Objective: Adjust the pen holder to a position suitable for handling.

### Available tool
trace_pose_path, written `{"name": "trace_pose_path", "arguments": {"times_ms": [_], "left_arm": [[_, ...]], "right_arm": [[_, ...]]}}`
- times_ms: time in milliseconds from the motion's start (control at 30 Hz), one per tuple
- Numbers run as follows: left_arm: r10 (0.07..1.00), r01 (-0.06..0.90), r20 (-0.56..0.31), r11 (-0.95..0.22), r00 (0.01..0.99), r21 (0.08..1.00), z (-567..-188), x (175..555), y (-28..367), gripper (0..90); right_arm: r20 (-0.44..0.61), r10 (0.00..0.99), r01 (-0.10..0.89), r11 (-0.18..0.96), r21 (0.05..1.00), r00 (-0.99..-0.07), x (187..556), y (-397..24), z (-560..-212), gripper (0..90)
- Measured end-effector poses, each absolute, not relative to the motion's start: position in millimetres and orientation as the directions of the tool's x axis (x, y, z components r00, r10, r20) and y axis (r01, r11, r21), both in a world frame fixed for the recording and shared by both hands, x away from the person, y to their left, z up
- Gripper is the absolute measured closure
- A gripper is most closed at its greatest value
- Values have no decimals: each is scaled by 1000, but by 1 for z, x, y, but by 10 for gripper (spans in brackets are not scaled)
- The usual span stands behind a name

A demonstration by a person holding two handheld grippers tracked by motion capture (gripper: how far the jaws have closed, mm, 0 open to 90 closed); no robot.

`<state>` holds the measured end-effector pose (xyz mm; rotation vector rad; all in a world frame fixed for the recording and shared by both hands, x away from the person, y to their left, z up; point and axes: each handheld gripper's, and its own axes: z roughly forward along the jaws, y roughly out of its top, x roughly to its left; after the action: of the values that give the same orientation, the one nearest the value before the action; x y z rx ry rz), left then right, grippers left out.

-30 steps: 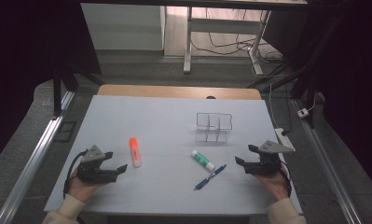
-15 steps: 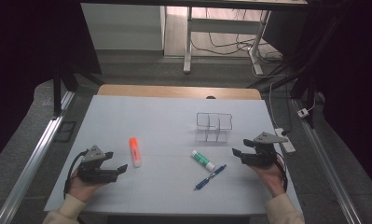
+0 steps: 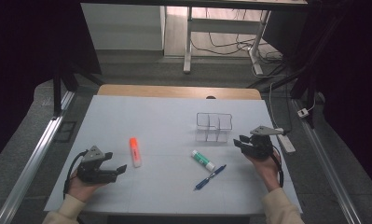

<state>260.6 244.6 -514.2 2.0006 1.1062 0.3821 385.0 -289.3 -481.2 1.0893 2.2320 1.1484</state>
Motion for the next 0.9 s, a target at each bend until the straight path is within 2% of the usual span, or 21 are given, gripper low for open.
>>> {"name": "trace_pose_path", "arguments": {"times_ms": [67,267,900], "left_arm": [[813,571,-111,-297,572,765,-514,261,245,203],[813,572,-109,-300,572,763,-515,261,245,206],[816,576,-98,-311,570,756,-517,262,247,212]], "right_arm": [[-9,793,462,363,809,-609,389,-289,-482,770],[-6,798,471,361,805,-602,400,-288,-486,893],[4,804,504,368,782,-594,432,-278,-495,895]]}}
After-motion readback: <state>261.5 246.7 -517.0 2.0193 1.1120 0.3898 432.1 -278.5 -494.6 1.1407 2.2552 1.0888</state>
